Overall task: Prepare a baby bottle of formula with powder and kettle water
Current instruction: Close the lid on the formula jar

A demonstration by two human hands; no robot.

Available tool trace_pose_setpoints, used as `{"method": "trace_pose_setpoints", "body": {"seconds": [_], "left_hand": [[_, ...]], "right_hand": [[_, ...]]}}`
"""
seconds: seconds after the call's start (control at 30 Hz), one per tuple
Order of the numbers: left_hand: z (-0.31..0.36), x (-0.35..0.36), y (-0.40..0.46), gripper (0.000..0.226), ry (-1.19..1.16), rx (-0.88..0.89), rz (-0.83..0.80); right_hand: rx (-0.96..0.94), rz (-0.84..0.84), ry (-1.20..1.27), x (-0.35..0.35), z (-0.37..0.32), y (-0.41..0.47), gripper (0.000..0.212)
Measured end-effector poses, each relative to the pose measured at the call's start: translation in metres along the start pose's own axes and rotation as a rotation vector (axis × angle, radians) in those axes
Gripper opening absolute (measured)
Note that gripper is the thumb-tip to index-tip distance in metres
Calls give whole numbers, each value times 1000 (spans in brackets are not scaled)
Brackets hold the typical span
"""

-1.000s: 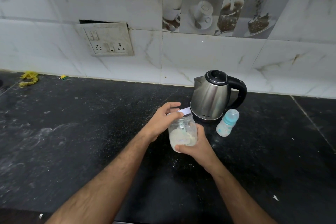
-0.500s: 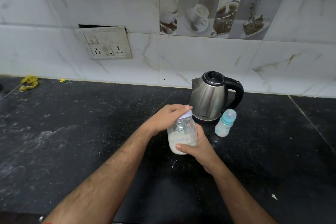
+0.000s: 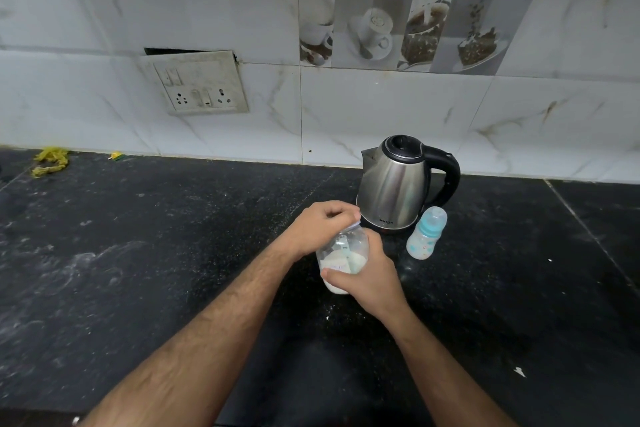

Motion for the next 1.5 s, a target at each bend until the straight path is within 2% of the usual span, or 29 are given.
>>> {"method": "trace_pose_setpoints", "body": {"seconds": [0.1,0.17,0.27,0.4,0.53,0.6,0.7,0.83,0.97,1.2,1.33,1.43,1.5], "left_hand": [[0,-2,-4,28,-83,21,-69],[0,-4,-8,29,-117,39,-133],[-1,-7,-12,33,-126,66,-163],[-12,-18,-9,26,-165,76,-90],[-29,-35,-7,30,-156,27,77],[-30,-37,-10,26,-202,9,140],[-18,-26,-14,21,-230,26,126],[1,-5,-17,47,-205,71,-5],[2,0,-16,67,-229,61,-47],[-9,-3,-14,72,-208,7,-18],[2,6,-17,69,-182,1,-80],[17,17,-19,77,-63,-6,19],[23,20,-21,70,-50,-11,138]], "right_hand": [[-6,-46,176,-1,-1,0,78],[-2,-114,325,-3,1,0,81],[1,-156,411,-5,0,-2,87],[5,-135,428,-9,1,-1,85],[7,-85,444,-19,5,-2,84],[-3,-75,431,-22,4,-2,85],[-10,-78,413,-22,3,-1,85],[-24,-75,391,-20,1,-1,88],[-33,-82,364,-20,0,-2,91],[-39,-58,316,-26,7,-7,87],[-48,13,99,-33,4,-8,90],[-104,23,-101,-33,-6,-10,95],[-117,41,-98,-34,-8,-9,95]]}}
Point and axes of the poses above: each hand's wrist, its own y-axis towards the middle knuckle, its own x-axis out of the palm, z = x × y, the point moved 5 cm from there along y, towards the middle knuckle, and after that the axes turned 13 degrees about -x, right-handed, at the moved point
